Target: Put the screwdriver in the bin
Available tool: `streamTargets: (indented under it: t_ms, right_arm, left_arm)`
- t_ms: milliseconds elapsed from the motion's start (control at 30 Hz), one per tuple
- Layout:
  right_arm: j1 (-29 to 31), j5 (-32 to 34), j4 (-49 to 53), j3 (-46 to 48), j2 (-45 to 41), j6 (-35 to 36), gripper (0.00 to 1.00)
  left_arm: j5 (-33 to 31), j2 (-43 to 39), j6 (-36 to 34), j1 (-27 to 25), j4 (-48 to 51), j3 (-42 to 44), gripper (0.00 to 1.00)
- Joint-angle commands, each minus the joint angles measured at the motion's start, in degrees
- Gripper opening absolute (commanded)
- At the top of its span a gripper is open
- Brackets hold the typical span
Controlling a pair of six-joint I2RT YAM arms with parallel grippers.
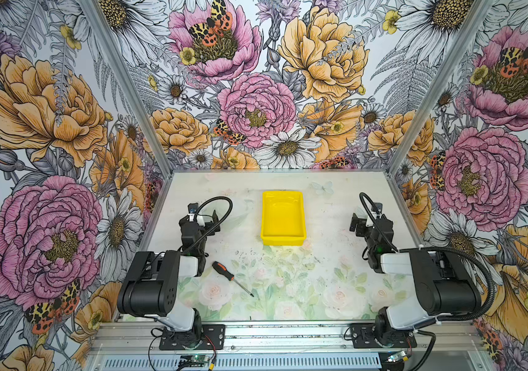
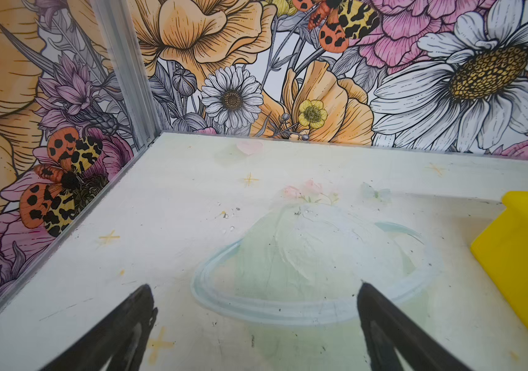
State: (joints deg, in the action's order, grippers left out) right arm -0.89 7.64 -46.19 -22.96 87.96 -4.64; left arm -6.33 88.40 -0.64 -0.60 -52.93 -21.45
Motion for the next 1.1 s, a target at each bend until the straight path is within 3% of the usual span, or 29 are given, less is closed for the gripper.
streamTargets:
  t_ms: [0, 1067]
  right_arm:
    - [0.02, -0.37, -2.56, 0.28, -0.16, -0.43, 1.00]
    - [0.01, -0.36, -2.32, 0.07, 0.01, -0.41, 0.99]
  left_arm:
    - [0.71, 0.31, -1.13, -0.02, -0.93, -0.08, 0.99]
    - [2.46, 0.41, -0.47, 0.95, -0.25, -0.44, 0.99]
